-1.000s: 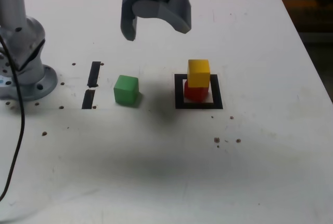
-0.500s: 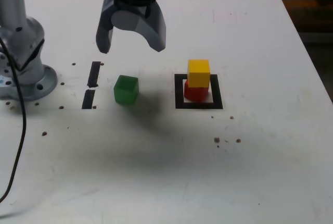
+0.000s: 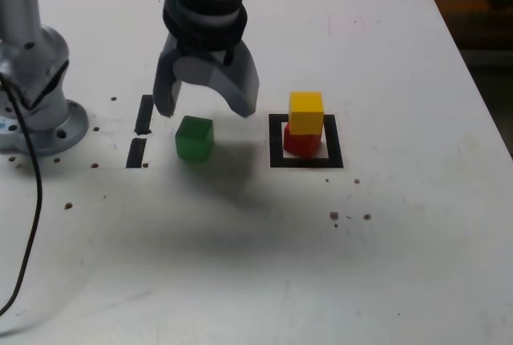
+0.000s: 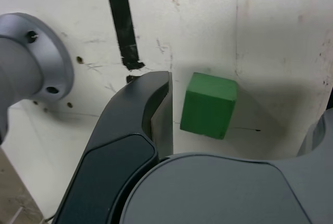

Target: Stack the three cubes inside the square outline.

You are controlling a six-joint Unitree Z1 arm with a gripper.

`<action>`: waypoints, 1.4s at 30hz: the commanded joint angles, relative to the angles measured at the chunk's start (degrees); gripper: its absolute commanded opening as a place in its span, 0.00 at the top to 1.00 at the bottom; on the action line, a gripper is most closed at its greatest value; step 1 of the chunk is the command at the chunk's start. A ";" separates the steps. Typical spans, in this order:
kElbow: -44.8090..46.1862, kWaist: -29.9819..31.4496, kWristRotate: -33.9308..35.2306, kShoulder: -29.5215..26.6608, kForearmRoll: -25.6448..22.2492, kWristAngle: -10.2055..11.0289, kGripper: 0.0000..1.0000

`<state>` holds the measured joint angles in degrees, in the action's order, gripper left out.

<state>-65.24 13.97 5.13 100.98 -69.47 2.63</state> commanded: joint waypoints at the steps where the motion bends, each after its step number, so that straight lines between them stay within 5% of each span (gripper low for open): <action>1: 2.67 0.32 -0.26 0.39 3.17 -0.72 0.07; 13: 12.89 0.45 -0.29 -0.04 16.34 -1.55 0.11; 21: 14.20 0.45 -0.16 -0.63 20.61 -0.14 0.32; 30: 14.69 0.45 0.06 -2.46 21.24 2.35 0.77; 42: 12.02 0.45 4.94 -4.43 13.04 1.52 0.85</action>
<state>-52.27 14.28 9.94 97.12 -55.21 4.09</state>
